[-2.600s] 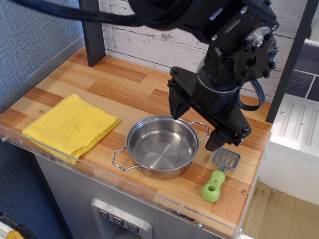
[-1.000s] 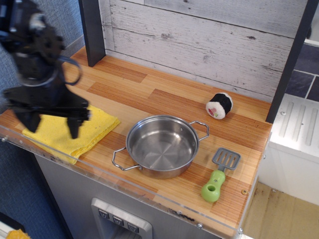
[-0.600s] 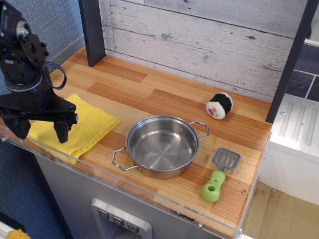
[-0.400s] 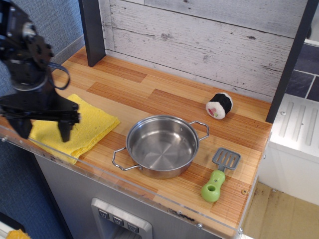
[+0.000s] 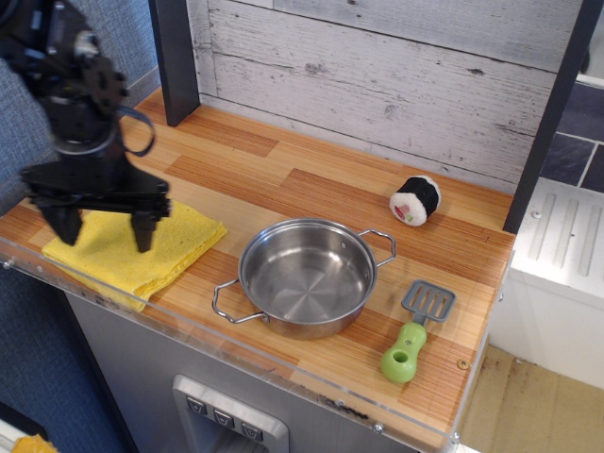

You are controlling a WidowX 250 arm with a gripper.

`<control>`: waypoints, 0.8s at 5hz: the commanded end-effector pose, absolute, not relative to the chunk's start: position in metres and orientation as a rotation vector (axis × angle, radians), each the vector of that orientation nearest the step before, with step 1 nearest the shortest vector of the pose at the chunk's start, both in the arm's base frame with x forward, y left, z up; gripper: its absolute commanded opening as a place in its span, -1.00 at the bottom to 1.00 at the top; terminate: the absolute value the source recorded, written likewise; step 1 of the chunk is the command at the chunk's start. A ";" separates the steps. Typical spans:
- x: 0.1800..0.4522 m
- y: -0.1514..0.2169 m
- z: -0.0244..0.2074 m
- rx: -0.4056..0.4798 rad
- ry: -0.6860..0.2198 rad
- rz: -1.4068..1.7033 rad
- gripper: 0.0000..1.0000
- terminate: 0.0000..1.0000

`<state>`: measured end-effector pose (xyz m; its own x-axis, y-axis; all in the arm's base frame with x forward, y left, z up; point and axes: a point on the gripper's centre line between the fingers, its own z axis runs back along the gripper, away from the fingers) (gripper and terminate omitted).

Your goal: Place the yellow towel to the left of the sushi roll

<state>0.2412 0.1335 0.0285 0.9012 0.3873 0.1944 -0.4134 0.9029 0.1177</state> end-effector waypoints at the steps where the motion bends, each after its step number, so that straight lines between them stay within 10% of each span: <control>1: 0.246 0.124 0.012 0.146 -0.163 0.404 1.00 -1.00; 4: 0.284 0.120 0.011 0.123 -0.204 0.342 1.00 -1.00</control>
